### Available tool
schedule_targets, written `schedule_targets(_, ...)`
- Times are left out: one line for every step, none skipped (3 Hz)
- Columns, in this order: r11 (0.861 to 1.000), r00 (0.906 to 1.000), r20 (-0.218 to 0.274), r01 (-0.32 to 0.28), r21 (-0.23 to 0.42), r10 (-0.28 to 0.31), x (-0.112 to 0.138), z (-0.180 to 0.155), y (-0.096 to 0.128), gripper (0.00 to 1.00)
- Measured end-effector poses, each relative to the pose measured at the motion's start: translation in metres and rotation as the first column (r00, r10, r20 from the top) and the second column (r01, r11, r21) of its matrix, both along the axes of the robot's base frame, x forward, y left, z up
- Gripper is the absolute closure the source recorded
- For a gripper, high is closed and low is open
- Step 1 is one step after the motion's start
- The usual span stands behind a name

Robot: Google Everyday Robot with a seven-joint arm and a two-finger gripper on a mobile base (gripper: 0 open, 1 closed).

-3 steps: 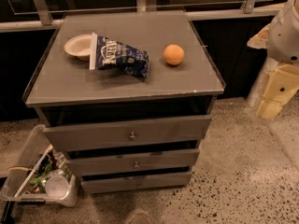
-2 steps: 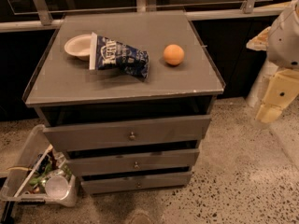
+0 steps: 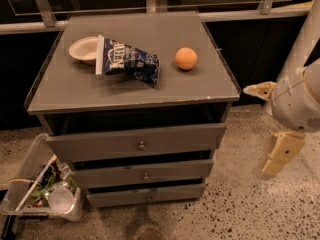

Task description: Open bottom drawer

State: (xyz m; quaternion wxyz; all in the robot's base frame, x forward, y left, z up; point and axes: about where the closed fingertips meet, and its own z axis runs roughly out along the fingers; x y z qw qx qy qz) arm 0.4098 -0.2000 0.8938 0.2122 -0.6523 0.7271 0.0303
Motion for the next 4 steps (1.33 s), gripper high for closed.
schedule_targets(0.991, 0.9996, -0.019, -0.017, 0.134, 0.019, -0.008, -0.053, 0.011, 0.0)
schedule_targets(0.991, 0.9996, -0.018, -0.017, 0.133, 0.019, -0.008, -0.053, 0.011, 0.0)
schedule_targets(0.99, 0.999, -0.025, -0.034, 0.135, 0.037, -0.011, -0.07, 0.022, 0.0)
schedule_targets(0.992, 0.9991, -0.034, -0.021, 0.127, 0.025, -0.006, -0.11, 0.03, 0.0)
